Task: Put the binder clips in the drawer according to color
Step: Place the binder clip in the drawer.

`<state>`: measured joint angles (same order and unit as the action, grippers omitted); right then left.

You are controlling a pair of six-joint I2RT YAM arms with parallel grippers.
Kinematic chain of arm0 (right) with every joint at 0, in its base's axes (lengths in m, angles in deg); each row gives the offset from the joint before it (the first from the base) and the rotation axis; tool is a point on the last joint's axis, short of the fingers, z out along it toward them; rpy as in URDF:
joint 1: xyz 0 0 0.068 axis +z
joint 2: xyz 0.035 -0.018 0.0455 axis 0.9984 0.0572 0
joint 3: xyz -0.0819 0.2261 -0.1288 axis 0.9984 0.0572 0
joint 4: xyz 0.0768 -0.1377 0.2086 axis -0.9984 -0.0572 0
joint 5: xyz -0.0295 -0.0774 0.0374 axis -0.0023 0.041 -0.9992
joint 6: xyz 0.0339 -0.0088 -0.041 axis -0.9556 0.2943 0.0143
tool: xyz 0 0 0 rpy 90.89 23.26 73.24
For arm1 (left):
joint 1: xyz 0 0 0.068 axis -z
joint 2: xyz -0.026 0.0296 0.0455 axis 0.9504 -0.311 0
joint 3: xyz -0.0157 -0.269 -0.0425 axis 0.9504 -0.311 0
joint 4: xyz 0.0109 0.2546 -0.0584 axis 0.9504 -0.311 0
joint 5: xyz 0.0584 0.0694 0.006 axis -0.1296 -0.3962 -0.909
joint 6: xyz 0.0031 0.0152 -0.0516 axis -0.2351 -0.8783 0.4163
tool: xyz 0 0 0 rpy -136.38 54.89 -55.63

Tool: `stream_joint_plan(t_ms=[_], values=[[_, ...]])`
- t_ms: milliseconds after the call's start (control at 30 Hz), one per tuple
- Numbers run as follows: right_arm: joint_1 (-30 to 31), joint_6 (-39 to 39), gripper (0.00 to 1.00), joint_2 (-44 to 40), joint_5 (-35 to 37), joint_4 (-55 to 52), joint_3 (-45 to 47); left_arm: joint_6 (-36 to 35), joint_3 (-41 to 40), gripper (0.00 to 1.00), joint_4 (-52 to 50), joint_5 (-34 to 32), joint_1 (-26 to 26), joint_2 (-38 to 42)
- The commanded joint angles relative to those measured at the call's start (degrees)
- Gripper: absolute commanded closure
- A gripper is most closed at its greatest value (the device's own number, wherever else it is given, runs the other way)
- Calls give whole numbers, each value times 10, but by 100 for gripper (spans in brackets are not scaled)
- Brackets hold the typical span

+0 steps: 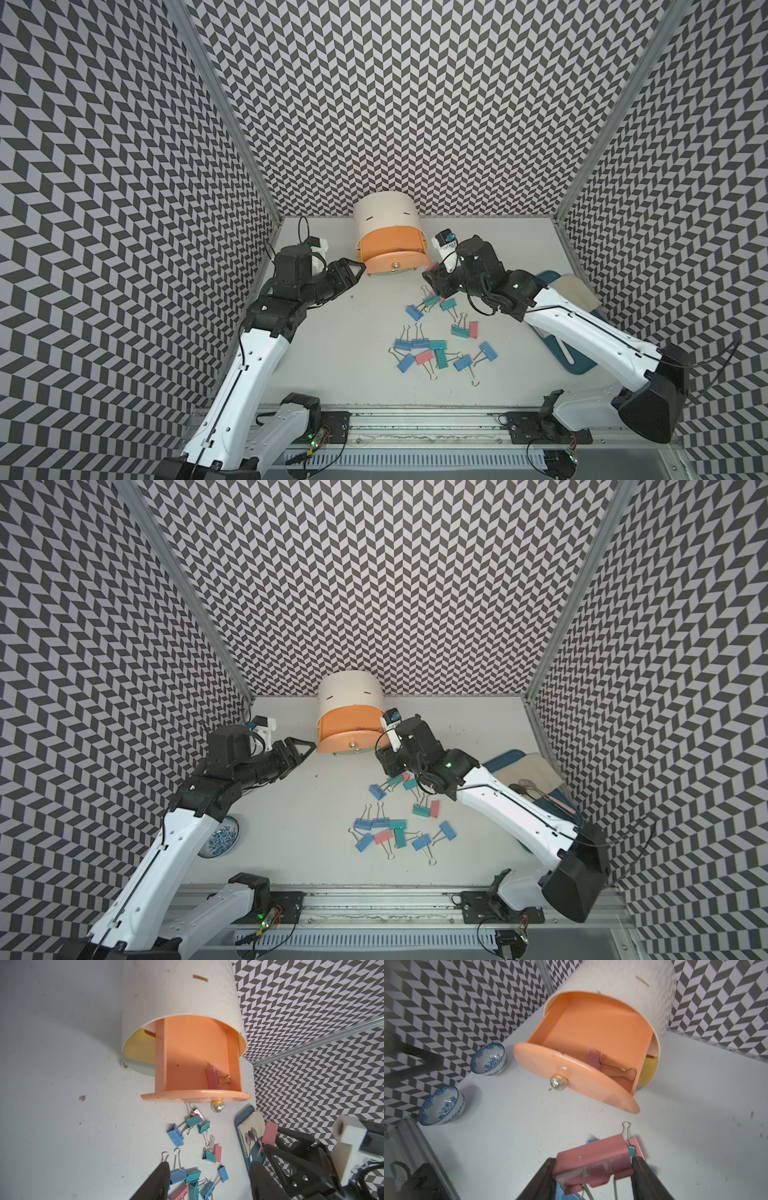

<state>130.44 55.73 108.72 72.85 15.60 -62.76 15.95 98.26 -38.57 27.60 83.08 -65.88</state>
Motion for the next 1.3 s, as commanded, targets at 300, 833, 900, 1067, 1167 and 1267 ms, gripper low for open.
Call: stream_joint_plan(t_ms=[300, 833, 900, 1067, 1167, 1267], values=[[-9, 20, 54, 116, -35, 8, -205, 24, 50, 34, 102, 79, -6, -53], [-10, 108, 54, 319, 12, -14, -429, 88, 54, 35, 198, 156, -53, -96], [-10, 115, 54, 332, 13, -15, -442, 87, 51, 34, 196, 162, -63, -92], [-10, 119, 53, 348, 8, -16, -447, 82, 37, 34, 186, 165, -79, -80], [-10, 114, 53, 351, -1, -15, -444, 83, 29, 35, 186, 166, -81, -75], [-10, 110, 50, 350, -8, -13, -440, 81, 27, 35, 181, 166, -82, -73]])
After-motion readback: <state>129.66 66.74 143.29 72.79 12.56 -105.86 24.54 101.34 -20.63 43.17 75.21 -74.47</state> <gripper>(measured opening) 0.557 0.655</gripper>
